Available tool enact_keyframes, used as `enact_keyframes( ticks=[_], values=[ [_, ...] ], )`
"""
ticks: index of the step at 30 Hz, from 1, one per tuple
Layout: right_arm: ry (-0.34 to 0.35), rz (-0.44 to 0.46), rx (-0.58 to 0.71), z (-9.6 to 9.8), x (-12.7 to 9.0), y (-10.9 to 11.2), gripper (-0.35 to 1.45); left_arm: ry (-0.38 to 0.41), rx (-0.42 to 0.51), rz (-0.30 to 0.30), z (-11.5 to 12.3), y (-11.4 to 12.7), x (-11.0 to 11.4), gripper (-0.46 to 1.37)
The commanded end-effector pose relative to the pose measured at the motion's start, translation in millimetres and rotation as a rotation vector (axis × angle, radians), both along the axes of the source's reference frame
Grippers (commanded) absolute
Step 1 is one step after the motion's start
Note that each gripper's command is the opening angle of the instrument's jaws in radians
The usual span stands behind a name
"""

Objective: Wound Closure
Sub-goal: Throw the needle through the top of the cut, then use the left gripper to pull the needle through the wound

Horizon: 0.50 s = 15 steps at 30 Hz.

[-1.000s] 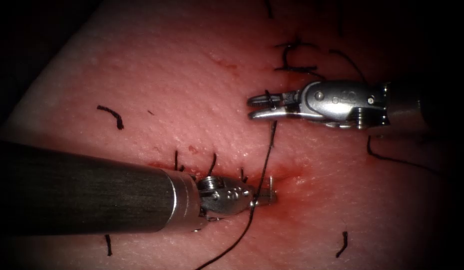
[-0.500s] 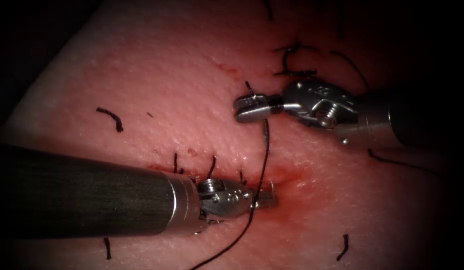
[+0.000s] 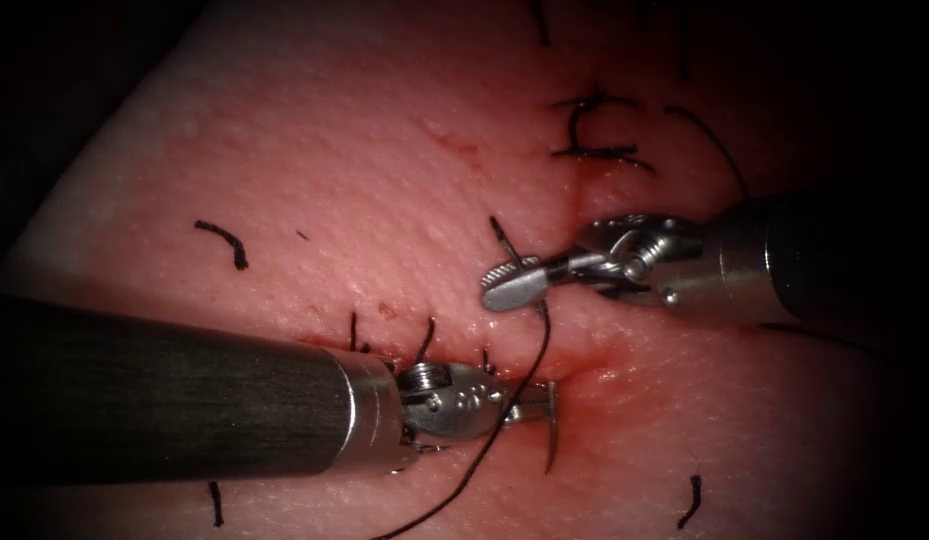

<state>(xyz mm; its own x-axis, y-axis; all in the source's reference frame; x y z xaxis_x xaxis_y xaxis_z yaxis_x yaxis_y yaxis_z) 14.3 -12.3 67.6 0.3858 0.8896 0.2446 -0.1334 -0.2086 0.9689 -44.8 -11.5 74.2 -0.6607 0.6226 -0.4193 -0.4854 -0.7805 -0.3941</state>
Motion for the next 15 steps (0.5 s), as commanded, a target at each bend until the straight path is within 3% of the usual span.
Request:
enact_keyframes(
  ticks=[1, 5, 8, 9, 11, 12, 15],
  values=[
    [-0.01, 0.0, 0.029, 0.2, 0.2, -0.3, -0.35, -0.006, 0.006, 0.004, 0.0, 0.0, -0.1, -0.34],
    [-0.027, 0.051, 0.048, 0.1, 0.2, -0.7, -0.35, -0.008, 0.004, 0.008, 0.1, 0.1, -0.4, -0.35],
    [0.04, 0.134, -0.036, 0.2, 0.0, 0.8, -0.35, -0.006, 0.001, 0.01, 0.1, 0.1, -0.7, -0.35],
    [0.094, 0.16, -0.16, 0.3, -0.1, 1.8, 0.33, -0.009, -0.005, 0.02, 0.0, 0.0, -0.7, -0.35],
    [0.109, 0.167, -0.214, 0.3, -0.2, 2.3, 0.59, -0.009, -0.005, 0.02, 0.0, 0.0, -0.7, -0.35],
    [0.138, 0.171, -0.328, 0.4, -0.4, 3.1, 0.8, -0.009, -0.009, 0.025, -0.1, -0.1, -0.7, -0.31],
    [0.178, 0.17, -0.468, 0.6, -0.8, 4.5, 1.03, -0.012, -0.014, 0.036, -0.2, 0.0, -0.6, -0.31]
  ],
)
